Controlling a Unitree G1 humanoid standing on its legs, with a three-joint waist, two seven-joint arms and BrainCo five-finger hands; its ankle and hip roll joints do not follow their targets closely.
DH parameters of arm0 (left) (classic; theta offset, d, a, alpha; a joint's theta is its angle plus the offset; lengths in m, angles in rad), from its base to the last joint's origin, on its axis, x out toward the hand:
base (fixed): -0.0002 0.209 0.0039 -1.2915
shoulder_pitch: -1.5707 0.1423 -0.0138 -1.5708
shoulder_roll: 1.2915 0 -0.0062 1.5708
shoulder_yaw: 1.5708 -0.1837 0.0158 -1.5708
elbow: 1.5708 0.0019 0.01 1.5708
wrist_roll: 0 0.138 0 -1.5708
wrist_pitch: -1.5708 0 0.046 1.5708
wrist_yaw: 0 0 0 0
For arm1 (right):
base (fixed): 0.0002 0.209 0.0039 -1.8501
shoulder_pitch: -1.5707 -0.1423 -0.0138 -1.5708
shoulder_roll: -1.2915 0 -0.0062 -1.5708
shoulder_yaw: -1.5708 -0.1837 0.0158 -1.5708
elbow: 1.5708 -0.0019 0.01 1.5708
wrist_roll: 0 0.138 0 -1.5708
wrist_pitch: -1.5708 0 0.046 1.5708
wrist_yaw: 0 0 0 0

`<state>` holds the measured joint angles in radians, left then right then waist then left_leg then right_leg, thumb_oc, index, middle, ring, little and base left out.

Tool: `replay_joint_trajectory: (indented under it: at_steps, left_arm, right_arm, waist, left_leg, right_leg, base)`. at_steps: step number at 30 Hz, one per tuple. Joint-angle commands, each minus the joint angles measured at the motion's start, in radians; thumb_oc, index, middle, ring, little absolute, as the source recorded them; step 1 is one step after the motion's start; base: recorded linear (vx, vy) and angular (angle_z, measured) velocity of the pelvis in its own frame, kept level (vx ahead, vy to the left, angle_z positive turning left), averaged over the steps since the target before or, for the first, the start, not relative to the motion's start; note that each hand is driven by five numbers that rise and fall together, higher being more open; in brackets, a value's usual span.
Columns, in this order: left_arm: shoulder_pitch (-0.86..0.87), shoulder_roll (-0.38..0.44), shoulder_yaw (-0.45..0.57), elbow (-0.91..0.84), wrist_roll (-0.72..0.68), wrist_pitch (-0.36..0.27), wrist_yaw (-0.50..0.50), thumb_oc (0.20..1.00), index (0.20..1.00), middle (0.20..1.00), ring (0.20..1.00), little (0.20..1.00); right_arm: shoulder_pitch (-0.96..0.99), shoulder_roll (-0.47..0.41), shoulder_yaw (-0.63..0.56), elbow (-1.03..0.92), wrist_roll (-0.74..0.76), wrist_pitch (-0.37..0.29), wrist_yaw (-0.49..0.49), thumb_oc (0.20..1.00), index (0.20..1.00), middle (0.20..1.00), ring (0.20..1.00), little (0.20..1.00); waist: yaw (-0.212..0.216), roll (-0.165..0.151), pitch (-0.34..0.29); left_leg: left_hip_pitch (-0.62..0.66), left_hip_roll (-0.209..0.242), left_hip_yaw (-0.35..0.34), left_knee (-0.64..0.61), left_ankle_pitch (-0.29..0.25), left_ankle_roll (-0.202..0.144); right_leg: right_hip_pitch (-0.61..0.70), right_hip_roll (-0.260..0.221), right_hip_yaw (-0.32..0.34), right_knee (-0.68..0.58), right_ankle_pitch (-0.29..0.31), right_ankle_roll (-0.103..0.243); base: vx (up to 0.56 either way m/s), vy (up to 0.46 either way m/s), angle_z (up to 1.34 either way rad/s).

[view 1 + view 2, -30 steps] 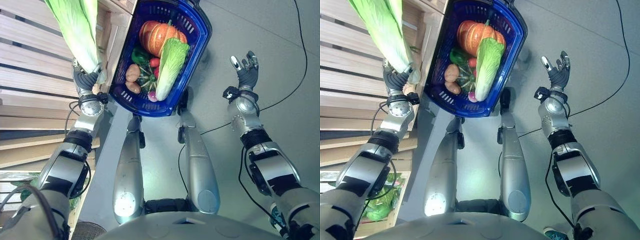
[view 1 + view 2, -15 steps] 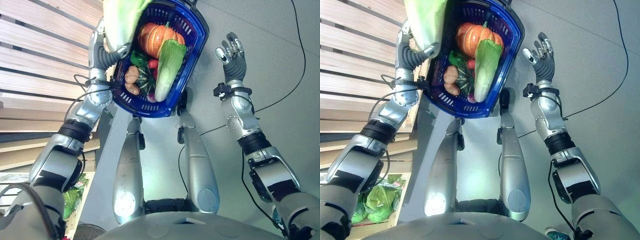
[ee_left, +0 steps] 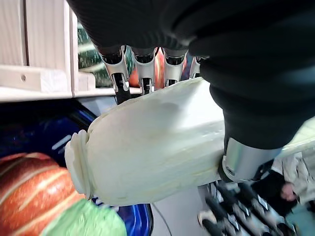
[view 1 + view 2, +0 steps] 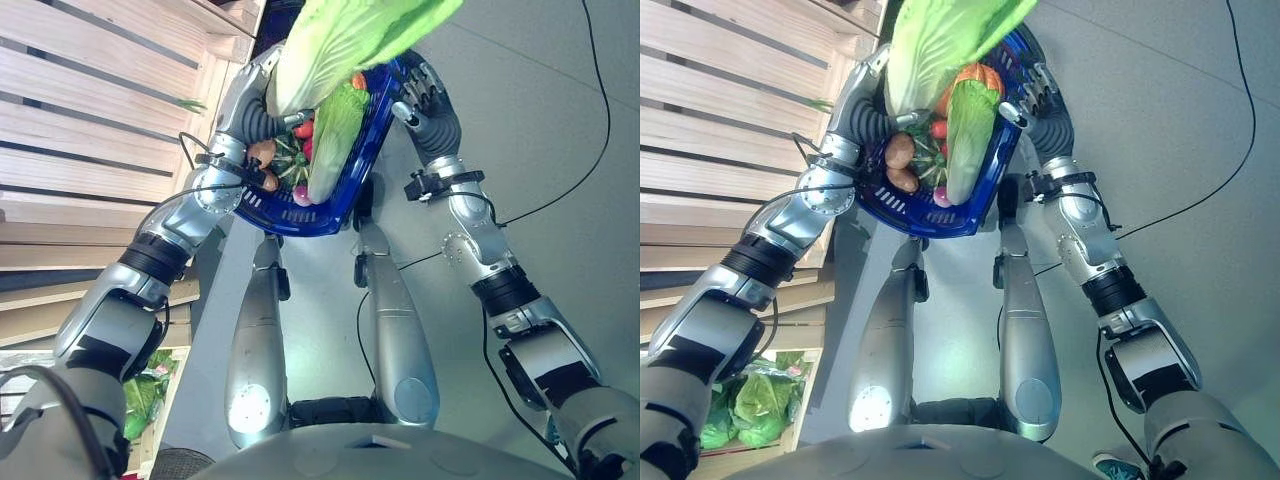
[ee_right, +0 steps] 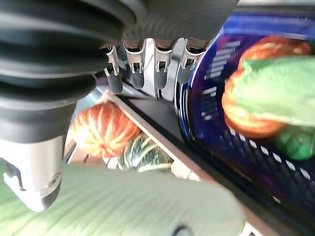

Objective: Pick up fruits and vegetables into the basket

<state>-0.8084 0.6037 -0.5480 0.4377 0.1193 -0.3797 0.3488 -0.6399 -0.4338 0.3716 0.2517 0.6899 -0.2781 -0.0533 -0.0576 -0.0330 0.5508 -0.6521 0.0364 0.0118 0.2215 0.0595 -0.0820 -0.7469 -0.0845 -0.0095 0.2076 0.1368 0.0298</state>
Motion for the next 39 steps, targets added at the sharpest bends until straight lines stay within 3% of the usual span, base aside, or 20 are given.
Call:
replay_joint_trajectory:
  at_steps: [1, 10, 23, 36, 37, 38, 39]
  left_arm:
    - [-0.019, 0.002, -0.017, -0.123, 0.004, -0.069, -0.046, 0.200, 0.200, 0.200, 0.200, 0.200]
    - [-0.022, 0.005, -0.094, -0.119, -0.023, -0.022, -0.183, 0.200, 0.200, 0.200, 0.200, 0.200]
    - [-0.014, 0.039, -0.172, -0.032, -0.039, 0.085, -0.281, 0.200, 0.200, 0.200, 0.200, 0.200]
    - [-0.013, 0.076, -0.224, 0.002, -0.012, 0.121, -0.371, 0.200, 0.200, 0.200, 0.200, 0.200]
    - [-0.016, 0.078, -0.228, 0.000, -0.016, 0.126, -0.378, 0.200, 0.200, 0.200, 0.200, 0.200]
    - [-0.016, 0.077, -0.230, -0.002, -0.017, 0.132, -0.390, 0.200, 0.200, 0.200, 0.200, 0.200]
    - [-0.017, 0.075, -0.232, -0.003, -0.013, 0.136, -0.397, 0.200, 0.200, 0.200, 0.200, 0.200]
  right_arm:
    - [0.006, -0.020, 0.023, -0.121, 0.053, -0.014, 0.044, 1.000, 1.000, 1.000, 1.000, 1.000]
    - [-0.003, -0.027, 0.047, -0.147, 0.100, -0.018, 0.079, 1.000, 1.000, 1.000, 1.000, 1.000]
    - [-0.021, -0.071, 0.082, -0.187, 0.170, -0.009, 0.146, 1.000, 1.000, 1.000, 1.000, 1.000]
    - [-0.016, -0.079, 0.075, -0.206, 0.320, -0.038, 0.233, 1.000, 1.000, 1.000, 1.000, 1.000]
    - [-0.016, -0.078, 0.076, -0.208, 0.321, -0.039, 0.237, 0.900, 0.900, 0.900, 0.900, 0.900]
    - [-0.013, -0.074, 0.077, -0.214, 0.320, -0.038, 0.239, 0.514, 0.514, 0.514, 0.514, 0.514]
    - [-0.014, -0.071, 0.076, -0.218, 0.326, -0.039, 0.243, 0.200, 0.200, 0.200, 0.200, 0.200]
  waist:
    - [-0.009, 0.023, -0.031]
    - [-0.006, 0.015, -0.031]
    - [-0.004, 0.004, -0.031]
    - [-0.005, 0.000, -0.031]
    - [-0.005, 0.001, -0.031]
    - [-0.005, 0.001, -0.031]
    - [-0.005, 0.001, -0.031]
  left_leg:
    - [-0.012, -0.046, 0.018, -0.049, 0.019, 0.016]
    - [-0.008, -0.044, 0.021, -0.052, 0.014, 0.017]
    - [-0.018, -0.039, 0.020, -0.052, 0.016, 0.017]
    - [-0.019, -0.034, 0.019, -0.051, 0.013, 0.015]
    - [-0.020, -0.034, 0.019, -0.052, 0.013, 0.015]
    - [-0.015, -0.035, 0.020, -0.051, 0.009, 0.016]
    - [-0.016, -0.034, 0.021, -0.052, 0.009, 0.016]
  right_leg:
    - [0.062, 0.048, -0.058, 0.031, -0.083, 0.062]
    - [0.062, 0.050, -0.061, 0.030, -0.082, 0.068]
    - [0.050, 0.049, -0.064, 0.030, -0.071, 0.077]
    - [0.050, 0.047, -0.064, 0.025, -0.068, 0.081]
    - [0.049, 0.047, -0.064, 0.025, -0.067, 0.081]
    - [0.053, 0.048, -0.063, 0.026, -0.071, 0.081]
    - [0.051, 0.048, -0.064, 0.026, -0.070, 0.082]
  base:
    - [0.00, 0.000, 0.00]
    - [0.00, 0.000, 0.00]
    - [0.00, 0.000, 0.00]
    - [0.00, 0.000, 0.00]
    - [0.00, 0.000, 0.00]
    - [0.00, 0.000, 0.00]
    - [0.00, 0.000, 0.00]
